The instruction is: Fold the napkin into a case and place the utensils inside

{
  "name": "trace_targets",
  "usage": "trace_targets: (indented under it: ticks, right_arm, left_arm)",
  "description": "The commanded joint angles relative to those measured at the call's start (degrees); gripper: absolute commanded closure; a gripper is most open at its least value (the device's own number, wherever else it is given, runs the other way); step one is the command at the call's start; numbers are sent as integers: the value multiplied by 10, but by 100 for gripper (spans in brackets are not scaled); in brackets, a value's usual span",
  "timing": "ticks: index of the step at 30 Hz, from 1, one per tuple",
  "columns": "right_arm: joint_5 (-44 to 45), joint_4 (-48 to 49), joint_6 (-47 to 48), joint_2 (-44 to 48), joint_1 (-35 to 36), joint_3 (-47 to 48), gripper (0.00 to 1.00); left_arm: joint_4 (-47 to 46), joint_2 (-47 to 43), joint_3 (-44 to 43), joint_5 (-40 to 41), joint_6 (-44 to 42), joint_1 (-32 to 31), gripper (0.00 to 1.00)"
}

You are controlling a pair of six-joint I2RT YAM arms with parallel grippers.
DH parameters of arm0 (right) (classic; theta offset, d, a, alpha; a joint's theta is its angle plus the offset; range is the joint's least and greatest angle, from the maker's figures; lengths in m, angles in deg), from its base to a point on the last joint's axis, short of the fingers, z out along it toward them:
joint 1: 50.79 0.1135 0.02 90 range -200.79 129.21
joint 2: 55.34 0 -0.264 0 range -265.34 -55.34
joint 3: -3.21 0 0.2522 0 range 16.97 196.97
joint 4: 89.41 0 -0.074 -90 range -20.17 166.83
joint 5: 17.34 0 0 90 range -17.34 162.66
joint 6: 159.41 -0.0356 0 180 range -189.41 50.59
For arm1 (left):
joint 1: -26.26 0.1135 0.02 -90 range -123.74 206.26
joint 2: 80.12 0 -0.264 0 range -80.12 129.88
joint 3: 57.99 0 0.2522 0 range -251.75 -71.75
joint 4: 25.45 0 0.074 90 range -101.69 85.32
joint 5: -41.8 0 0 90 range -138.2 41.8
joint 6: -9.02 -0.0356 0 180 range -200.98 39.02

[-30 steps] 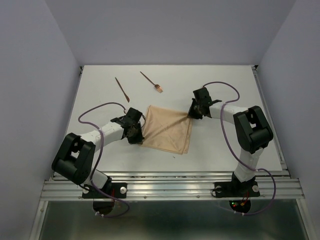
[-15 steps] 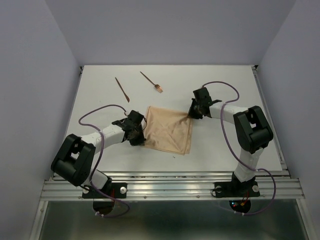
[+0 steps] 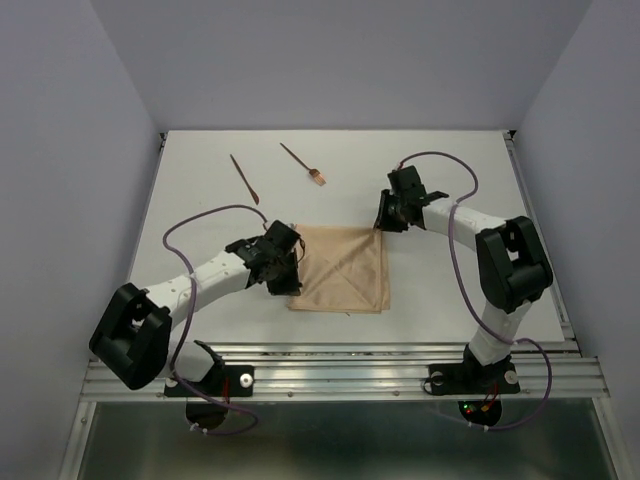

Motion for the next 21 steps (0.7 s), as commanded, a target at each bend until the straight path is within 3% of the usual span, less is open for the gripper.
trace_targets:
  ticks: [1,5,11,12,16,21]
  right_arm:
    - [-34,-16,12,72,1,12,68]
    - [-53,-27,-13,117,14,-35,68]
    - [-5,-31,-61,222,41,-153,71]
    - [19,-33,-68,235,41,-163,70]
    - [69,-48,-61,240,41,-151,48]
    - [79,-47,-39,178,29,-103,45]
  left_arm:
    - [22,2,-99,3,-48,8,100]
    - [24,57,-159,14,-72,13,100]
    - [-32,151,-251,-8,-84,16,100]
    - [-37,169,-272,-14,-85,15,100]
    - [-60,267,-392,-49,-85,10,100]
    - [-60,368,-496,-58,-90,9,100]
